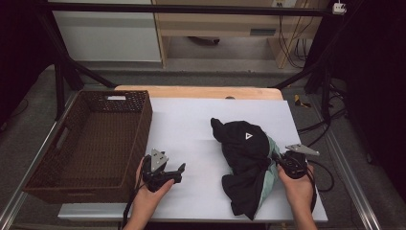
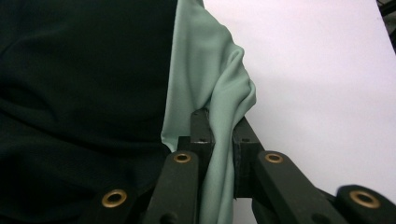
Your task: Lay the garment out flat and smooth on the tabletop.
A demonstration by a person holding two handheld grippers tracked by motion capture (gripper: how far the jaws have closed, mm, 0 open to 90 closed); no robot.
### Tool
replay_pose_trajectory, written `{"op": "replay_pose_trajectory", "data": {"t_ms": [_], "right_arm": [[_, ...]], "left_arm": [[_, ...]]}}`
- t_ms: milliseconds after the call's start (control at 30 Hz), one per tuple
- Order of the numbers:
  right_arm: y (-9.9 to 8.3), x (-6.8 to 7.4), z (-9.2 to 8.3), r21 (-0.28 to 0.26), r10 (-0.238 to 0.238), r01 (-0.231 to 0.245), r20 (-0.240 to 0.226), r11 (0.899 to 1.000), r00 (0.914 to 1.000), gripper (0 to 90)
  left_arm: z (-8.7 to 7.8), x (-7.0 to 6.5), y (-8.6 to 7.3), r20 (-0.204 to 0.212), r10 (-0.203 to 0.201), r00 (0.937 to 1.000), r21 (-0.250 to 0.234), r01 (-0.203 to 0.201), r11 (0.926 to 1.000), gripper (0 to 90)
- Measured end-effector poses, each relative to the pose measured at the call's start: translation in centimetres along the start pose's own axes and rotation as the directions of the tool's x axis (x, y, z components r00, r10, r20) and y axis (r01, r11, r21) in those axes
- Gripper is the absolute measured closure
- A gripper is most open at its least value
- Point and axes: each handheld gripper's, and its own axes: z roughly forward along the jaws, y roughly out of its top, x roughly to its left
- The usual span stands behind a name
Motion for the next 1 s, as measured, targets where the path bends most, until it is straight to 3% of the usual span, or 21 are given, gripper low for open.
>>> {"op": "replay_pose_trajectory", "data": {"t_ms": [133,333,467,667,833,1000], "right_arm": [[-0.1,0.1,-0.3,-0.012,0.003,-0.003,-0.01,1.0,0.9999,79.6],[-0.2,1.0,-1.3,-0.026,-0.012,0.011,-0.005,1.0,0.9999,57.6],[0.3,1.9,-2.6,-0.087,-0.043,0.043,0.003,0.995,0.9991,48.5],[1.4,3.8,-3.6,-0.127,-0.088,0.085,-0.02,0.988,0.9959,45.5],[2.5,6.7,-3.8,-0.14,-0.155,0.144,-0.073,0.98,0.9852,46.2],[3.5,10.2,-3.7,-0.142,-0.234,0.215,-0.139,0.966,0.9622,47.0]], "left_arm": [[-0.1,-0.1,0.1,0.003,0.007,1.0,-0.002,-0.007,1.0,12.2],[-0.2,0.1,0.2,0.001,0.003,1.0,-0.007,-0.003,1.0,12.2],[-0.2,0.3,0.2,-0.002,0.001,1.0,-0.008,-0.001,1.0,12.2],[-0.1,0.2,0.2,-0.001,0.005,1.0,-0.002,-0.005,1.0,12.2],[0.0,0.1,0.1,-0.003,0.008,1.0,0.0,-0.008,1.0,12.2],[0.0,0.2,0.0,-0.006,0.011,0.9999,0.006,-0.011,0.9999,12.2]]}}
